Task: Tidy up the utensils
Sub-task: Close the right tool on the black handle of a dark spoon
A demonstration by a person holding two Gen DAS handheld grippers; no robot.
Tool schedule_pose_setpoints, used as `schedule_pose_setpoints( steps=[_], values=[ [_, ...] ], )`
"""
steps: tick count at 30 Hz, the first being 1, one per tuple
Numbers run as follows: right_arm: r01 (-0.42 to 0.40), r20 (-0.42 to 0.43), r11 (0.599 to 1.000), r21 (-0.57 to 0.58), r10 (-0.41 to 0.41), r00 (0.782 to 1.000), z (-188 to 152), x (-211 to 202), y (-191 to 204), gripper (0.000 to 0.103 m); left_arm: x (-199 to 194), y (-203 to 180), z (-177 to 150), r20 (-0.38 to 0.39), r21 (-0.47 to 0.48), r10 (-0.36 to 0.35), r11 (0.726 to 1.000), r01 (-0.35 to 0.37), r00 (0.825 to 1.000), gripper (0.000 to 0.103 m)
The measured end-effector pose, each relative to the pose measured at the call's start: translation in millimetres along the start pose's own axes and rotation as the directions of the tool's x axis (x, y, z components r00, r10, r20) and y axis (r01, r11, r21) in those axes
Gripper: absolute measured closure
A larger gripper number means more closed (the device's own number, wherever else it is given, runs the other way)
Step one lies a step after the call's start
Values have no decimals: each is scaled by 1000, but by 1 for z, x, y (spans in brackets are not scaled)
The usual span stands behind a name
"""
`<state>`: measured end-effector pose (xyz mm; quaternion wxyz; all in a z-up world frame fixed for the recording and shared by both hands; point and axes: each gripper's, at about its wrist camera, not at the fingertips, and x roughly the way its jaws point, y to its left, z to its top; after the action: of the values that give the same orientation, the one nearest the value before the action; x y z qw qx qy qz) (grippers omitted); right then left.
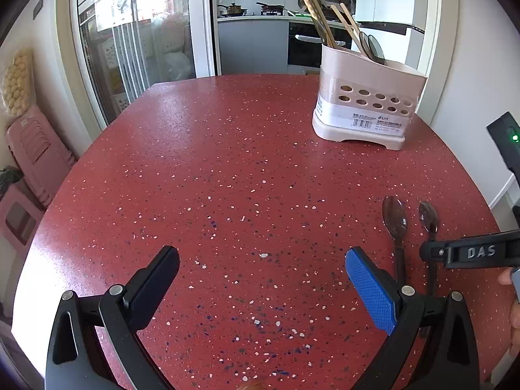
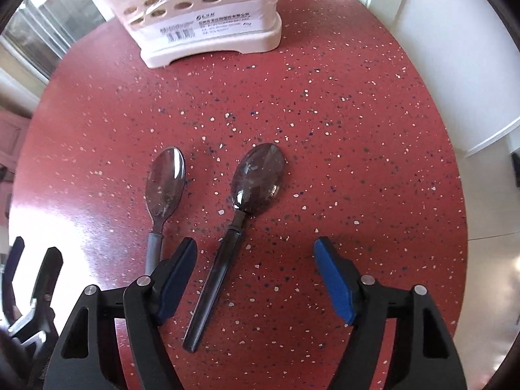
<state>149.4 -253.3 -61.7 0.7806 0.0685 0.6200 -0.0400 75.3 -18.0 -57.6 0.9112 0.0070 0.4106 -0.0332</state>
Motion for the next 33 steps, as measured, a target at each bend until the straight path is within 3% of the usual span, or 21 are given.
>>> schedule_pose_setpoints(
  steps=[3,7,13,18,20,27,33],
  values=[
    [57,2,997,-42,-57,998,2,3,14,29,1,2,-2,-3,8,-8,1000,8,1000,0],
    [56,-1,997,-48,-56,998,4,3,22,34,3,3,-3,-4,15,-8,1000,8,1000,0],
    [42,0,997,-69,-42,999,-4,-3,26,68,4,0,-3,-6,32,-2,999,2,1000,0],
    [38,7,995,-96,-38,999,-7,-3,28,76,2,-12,-3,-10,78,-13,997,14,1000,0],
    [29,9,994,-109,-28,1000,-10,-2,27,88,3,-16,-3,-20,87,-30,996,31,999,0],
    [-12,26,989,-150,16,1000,-20,-5,16,90,6,-29,0,-65,96,-100,990,106,993,0],
    [-39,39,984,-173,47,998,-28,-11,11,90,8,-43,0,-89,134,-121,982,132,989,0]
  ],
)
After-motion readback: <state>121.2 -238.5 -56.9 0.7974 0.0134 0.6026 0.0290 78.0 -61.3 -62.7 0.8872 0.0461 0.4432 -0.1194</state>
